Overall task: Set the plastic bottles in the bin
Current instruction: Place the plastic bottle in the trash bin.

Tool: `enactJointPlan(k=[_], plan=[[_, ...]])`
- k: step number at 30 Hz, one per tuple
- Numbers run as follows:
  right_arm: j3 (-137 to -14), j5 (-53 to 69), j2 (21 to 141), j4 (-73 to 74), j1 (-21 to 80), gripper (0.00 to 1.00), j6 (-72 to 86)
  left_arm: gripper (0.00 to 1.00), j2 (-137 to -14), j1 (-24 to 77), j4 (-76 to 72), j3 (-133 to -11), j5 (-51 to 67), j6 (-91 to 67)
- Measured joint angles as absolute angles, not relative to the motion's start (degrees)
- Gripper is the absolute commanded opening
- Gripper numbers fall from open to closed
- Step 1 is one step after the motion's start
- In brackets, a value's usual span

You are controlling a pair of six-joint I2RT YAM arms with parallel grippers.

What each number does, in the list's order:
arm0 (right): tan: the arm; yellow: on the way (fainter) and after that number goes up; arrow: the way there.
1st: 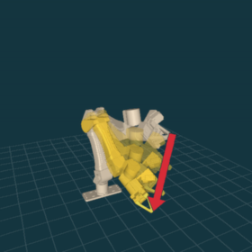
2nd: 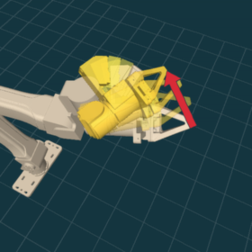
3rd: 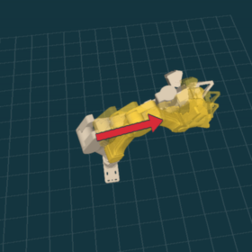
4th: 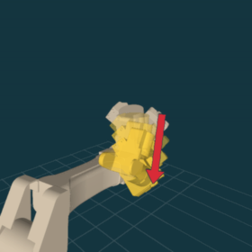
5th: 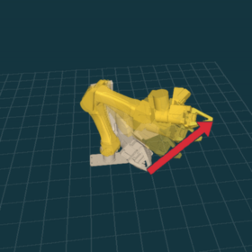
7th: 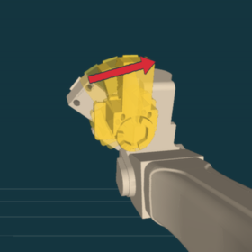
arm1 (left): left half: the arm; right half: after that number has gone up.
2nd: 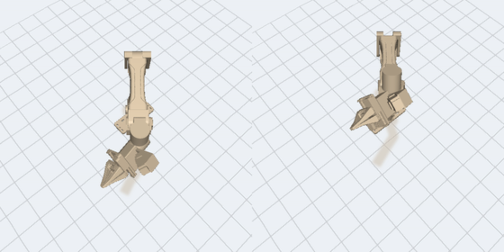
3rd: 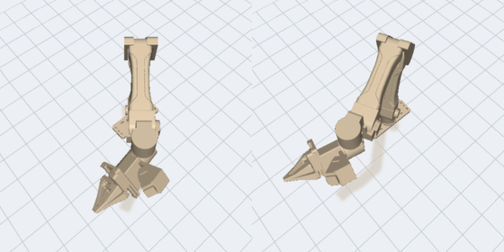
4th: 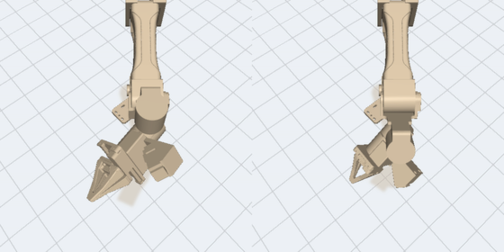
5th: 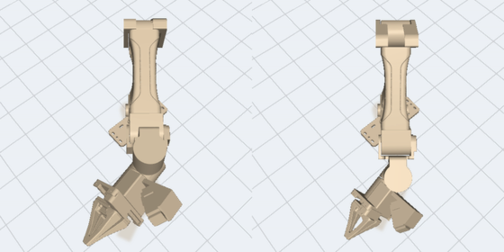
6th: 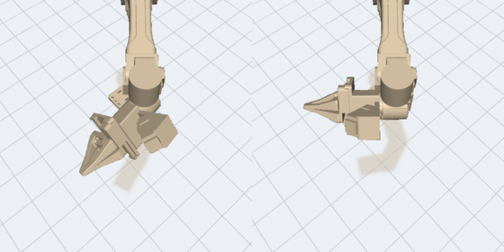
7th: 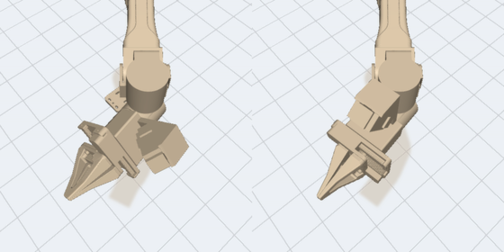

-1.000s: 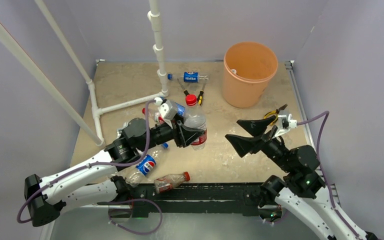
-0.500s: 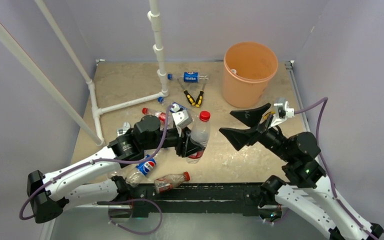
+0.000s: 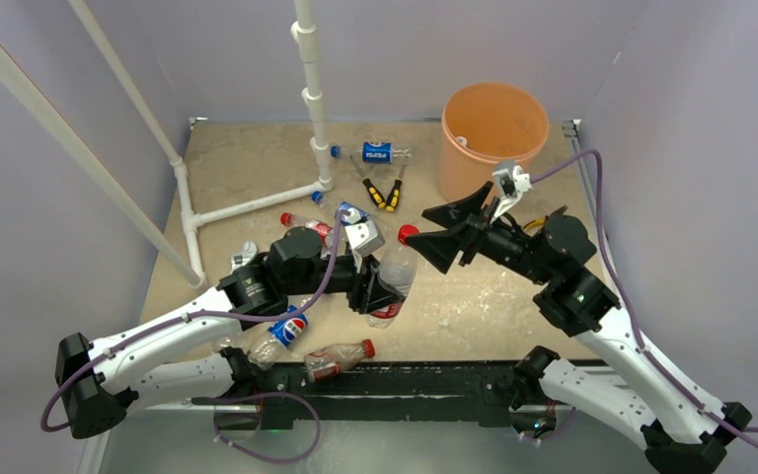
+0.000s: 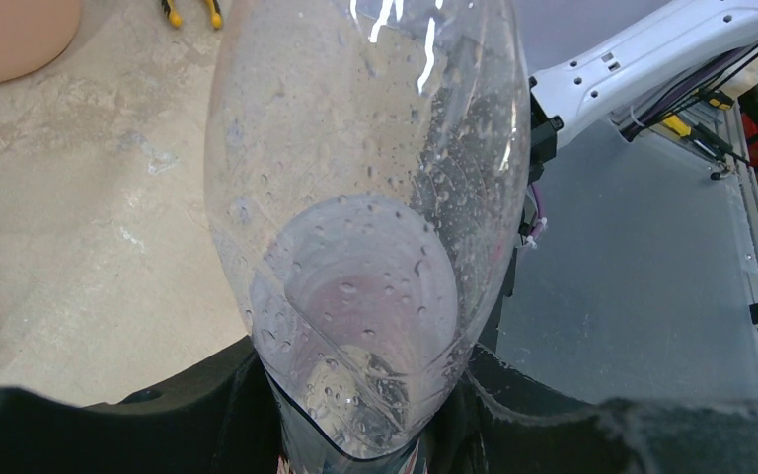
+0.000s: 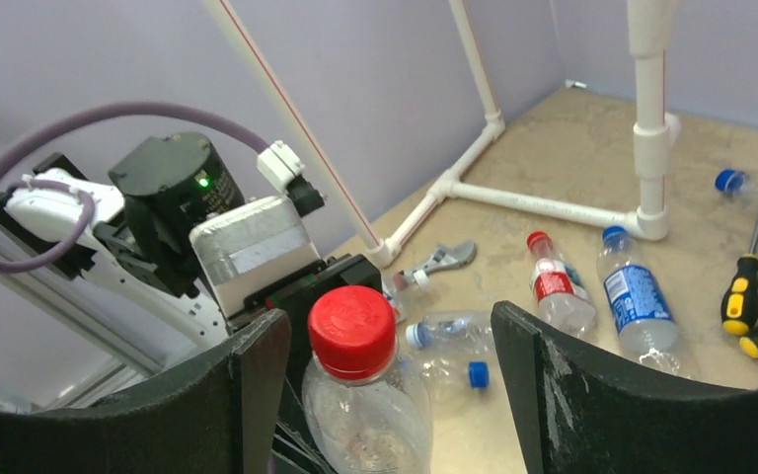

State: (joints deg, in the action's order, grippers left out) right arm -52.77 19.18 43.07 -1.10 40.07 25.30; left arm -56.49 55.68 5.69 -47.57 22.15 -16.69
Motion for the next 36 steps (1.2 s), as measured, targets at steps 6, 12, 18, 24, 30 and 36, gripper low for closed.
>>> enactJointPlan(k=[6,12,18,24,30,36], plan=[[-52.8,20.8,44.2,0.0,40.1,0.69,25.7,0.31,-56.5,55.7,5.7,-47.6,22.2,-16.7],[-52.8,22.7,45.2,0.0,40.1,0.68,26.0,0.31,-56.5,55.7,5.7,-47.6,22.2,-16.7],[-52.8,23.8,46.1,-0.1,40.1,0.64,26.5,0.31,-56.8,55.7,5.7,-47.6,22.2,-16.7],[-52.8,24.2,46.2,-0.7,40.1,0.63,27.1,0.31,-57.1,55.7,5.7,-47.7,22.2,-16.7],[-52.8,25.3,47.1,-1.4,40.1,0.57,27.5,0.31,-57.3,55.7,5.7,-47.7,22.2,-16.7],[-52.4,25.4,47.3,-1.8,40.1,0.32,27.7,0.35,-57.3,55.7,5.7,-47.7,22.2,-16.8]])
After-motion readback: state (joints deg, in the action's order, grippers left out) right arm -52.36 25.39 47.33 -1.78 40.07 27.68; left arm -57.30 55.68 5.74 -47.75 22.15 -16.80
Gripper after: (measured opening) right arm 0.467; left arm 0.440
